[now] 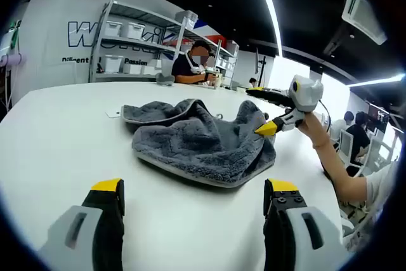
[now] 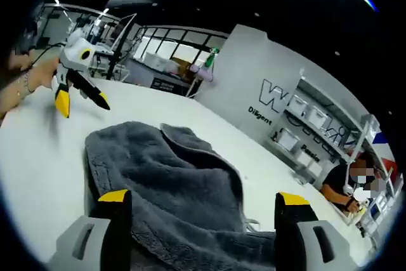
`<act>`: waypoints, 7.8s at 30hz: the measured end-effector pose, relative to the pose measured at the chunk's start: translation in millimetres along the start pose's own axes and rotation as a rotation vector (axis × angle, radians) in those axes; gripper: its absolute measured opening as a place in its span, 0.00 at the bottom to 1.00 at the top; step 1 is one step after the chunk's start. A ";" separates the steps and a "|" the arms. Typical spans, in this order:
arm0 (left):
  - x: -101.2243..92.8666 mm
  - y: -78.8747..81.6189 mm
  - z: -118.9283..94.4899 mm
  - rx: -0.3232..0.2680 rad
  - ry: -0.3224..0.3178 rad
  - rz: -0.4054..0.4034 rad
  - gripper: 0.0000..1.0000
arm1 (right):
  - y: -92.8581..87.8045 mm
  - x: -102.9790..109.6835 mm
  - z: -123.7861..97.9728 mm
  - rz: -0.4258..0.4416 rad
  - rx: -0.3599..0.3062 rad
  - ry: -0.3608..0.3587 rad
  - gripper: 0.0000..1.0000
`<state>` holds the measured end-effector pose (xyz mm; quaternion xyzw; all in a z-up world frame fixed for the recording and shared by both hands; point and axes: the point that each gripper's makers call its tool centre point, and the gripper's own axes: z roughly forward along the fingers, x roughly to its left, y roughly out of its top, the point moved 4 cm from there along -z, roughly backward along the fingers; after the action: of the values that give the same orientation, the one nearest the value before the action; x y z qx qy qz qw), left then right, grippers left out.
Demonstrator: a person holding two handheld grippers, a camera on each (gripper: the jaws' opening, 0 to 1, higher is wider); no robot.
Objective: Fold the towel on the table until its edges align and the towel forms a compact rectangular stack.
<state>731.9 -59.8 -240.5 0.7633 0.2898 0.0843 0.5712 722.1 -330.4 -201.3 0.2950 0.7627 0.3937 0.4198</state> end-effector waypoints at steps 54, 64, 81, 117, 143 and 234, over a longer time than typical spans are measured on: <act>23.9 106.6 51.5 -0.009 0.130 0.085 0.87 | 9.3 37.3 -17.4 0.204 -0.037 0.284 0.99; 58.6 86.0 98.0 0.090 0.194 0.027 0.85 | 9.0 41.3 -22.4 0.186 -0.033 0.273 0.99; 108.4 77.9 135.2 0.131 0.347 -0.105 0.63 | 14.2 48.9 -26.8 0.199 -0.063 0.303 0.99; 85.7 166.0 66.2 -0.260 0.505 -0.044 0.06 | 6.5 42.2 -23.2 0.211 -0.034 0.287 0.96; 141.0 188.2 -105.6 -0.262 1.004 0.049 0.07 | 2.0 47.9 -17.8 0.211 -0.017 0.314 0.96; 8.3 83.0 -63.2 -0.195 0.216 0.214 0.99 | -4.3 74.5 -11.8 0.101 0.082 0.368 0.99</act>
<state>738.3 -18.2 -144.7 0.7173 0.2574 0.2538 0.5957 676.0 -278.7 -231.4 0.2729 0.8262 0.4301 0.2406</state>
